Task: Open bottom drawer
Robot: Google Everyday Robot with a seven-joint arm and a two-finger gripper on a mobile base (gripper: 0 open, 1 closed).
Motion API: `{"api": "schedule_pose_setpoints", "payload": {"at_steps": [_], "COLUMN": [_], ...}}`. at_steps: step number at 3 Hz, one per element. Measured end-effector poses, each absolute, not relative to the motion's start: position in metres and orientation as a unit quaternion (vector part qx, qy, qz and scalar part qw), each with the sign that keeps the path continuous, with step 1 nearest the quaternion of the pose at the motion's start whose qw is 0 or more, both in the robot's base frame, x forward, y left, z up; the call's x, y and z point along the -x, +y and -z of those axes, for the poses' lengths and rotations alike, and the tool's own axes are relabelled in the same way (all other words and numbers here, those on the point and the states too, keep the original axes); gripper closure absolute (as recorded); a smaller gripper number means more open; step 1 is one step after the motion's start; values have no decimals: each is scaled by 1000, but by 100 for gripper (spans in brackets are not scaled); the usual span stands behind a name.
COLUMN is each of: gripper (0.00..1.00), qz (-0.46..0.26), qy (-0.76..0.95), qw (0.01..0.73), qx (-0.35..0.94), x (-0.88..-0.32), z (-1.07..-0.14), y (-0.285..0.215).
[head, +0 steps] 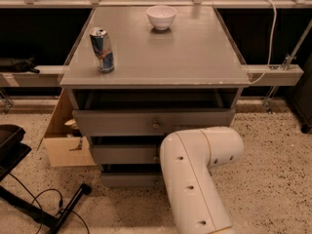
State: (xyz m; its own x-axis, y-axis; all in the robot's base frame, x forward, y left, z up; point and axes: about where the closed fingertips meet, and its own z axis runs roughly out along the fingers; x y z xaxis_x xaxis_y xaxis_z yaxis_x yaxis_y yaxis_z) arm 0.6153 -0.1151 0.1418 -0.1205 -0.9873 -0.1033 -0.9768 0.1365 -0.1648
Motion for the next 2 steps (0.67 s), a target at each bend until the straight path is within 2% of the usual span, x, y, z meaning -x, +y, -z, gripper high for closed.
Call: {"api": "schedule_pose_setpoints", "payload": {"at_steps": [1,2], "gripper": [86,100], "qz": [28,28], "qy": [748,748], "qw": [94,94], "qx": [656,656], "x": [-615,-616], "z": [-149,-155], "y": [-115,-115]}}
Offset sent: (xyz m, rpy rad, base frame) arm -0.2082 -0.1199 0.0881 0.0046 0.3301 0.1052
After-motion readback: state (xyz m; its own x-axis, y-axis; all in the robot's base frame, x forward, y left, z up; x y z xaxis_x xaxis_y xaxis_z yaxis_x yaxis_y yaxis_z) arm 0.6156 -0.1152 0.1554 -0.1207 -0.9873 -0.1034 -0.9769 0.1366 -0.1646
